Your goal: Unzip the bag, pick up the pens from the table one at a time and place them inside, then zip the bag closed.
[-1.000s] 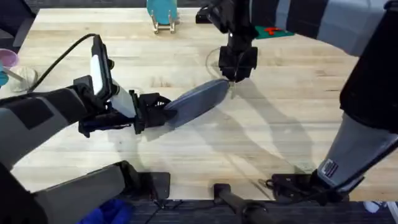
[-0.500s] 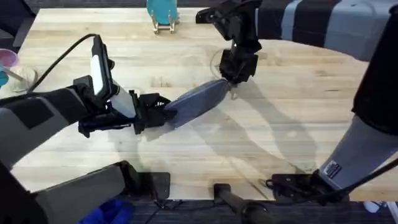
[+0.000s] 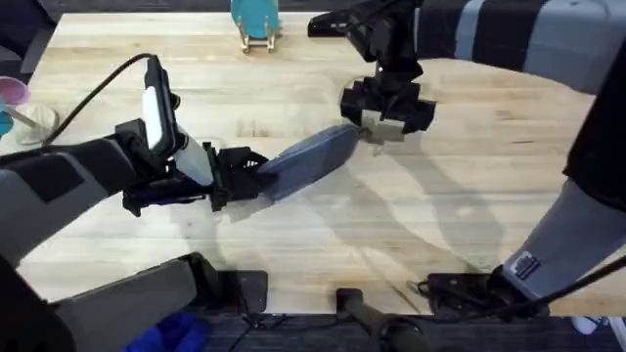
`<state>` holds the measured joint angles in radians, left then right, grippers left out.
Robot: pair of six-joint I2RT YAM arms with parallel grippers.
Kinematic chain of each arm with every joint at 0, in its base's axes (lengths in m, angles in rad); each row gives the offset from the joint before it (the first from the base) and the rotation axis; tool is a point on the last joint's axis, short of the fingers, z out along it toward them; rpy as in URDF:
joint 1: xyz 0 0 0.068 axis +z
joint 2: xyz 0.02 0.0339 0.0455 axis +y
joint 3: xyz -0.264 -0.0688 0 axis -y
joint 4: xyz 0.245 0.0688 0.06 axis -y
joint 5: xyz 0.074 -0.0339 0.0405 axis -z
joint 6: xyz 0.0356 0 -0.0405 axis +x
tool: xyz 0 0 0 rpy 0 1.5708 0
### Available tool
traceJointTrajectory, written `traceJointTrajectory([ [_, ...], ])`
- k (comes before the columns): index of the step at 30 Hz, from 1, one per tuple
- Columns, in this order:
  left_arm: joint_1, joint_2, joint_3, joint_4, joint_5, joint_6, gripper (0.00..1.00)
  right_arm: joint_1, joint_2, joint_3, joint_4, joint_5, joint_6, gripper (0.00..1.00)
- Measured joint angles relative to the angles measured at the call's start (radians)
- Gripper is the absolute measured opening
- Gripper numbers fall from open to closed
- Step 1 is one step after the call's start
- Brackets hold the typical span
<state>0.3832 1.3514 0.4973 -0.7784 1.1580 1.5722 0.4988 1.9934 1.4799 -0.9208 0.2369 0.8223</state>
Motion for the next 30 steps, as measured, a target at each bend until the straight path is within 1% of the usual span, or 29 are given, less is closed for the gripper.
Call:
traceJointTrajectory([
  [3,0.001,0.0,0.0,-0.003,0.0,0.0,0.04,0.003,0.0,0.01,-0.021,0.006,-0.001,0.996],
  [7,0.001,0.0,0.0,-0.003,0.001,0.0,0.04,0.004,-0.009,0.051,-0.065,0.007,-0.022,0.996],
  [8,0.001,0.0,0.0,-0.003,0.001,0.001,0.056,0.004,-0.015,0.062,-0.07,0.008,-0.029,0.996],
  [9,0.001,0.0,0.0,-0.004,0.001,0.003,0.126,0.004,-0.022,0.072,-0.073,0.009,-0.038,0.996],
  [10,0.001,0.0,0.0,-0.009,0.002,0.002,0.262,0.004,-0.029,0.081,-0.075,0.01,-0.044,0.995],
  [12,0.003,0.0,0.0,-0.013,0.004,0.002,0.571,0.004,-0.042,0.097,-0.075,0.011,-0.053,0.995],
  [14,0.003,0.0,0.0,-0.014,0.007,0.002,0.905,0.004,-0.05,0.104,-0.075,0.011,-0.061,0.996],
  [15,0.003,0.0,0.001,-0.023,0.019,0.0,0.993,0.004,-0.051,0.105,-0.076,0.011,-0.065,0.996],
  [19,0.003,0.0,0.012,-0.072,0.026,0.0,0.995,0.004,-0.051,0.105,-0.076,0.011,-0.068,0.995],
  [22,0.003,0.0,0.052,-0.14,0.028,0.0,0.995,0.004,-0.051,0.105,-0.077,0.011,-0.07,0.996],
  [24,0.003,0.0,0.092,-0.193,0.026,0.0,0.995,0.004,-0.051,0.107,-0.087,0.011,-0.075,0.996],
  [26,0.003,0.0,0.144,-0.272,0.013,0.0,0.995,0.004,-0.051,0.121,-0.112,0.013,-0.081,0.995],
  [30,0.003,0.0,0.264,-0.427,-0.033,0.0,0.997,0.004,-0.051,0.194,-0.173,0.029,-0.107,0.996],
])
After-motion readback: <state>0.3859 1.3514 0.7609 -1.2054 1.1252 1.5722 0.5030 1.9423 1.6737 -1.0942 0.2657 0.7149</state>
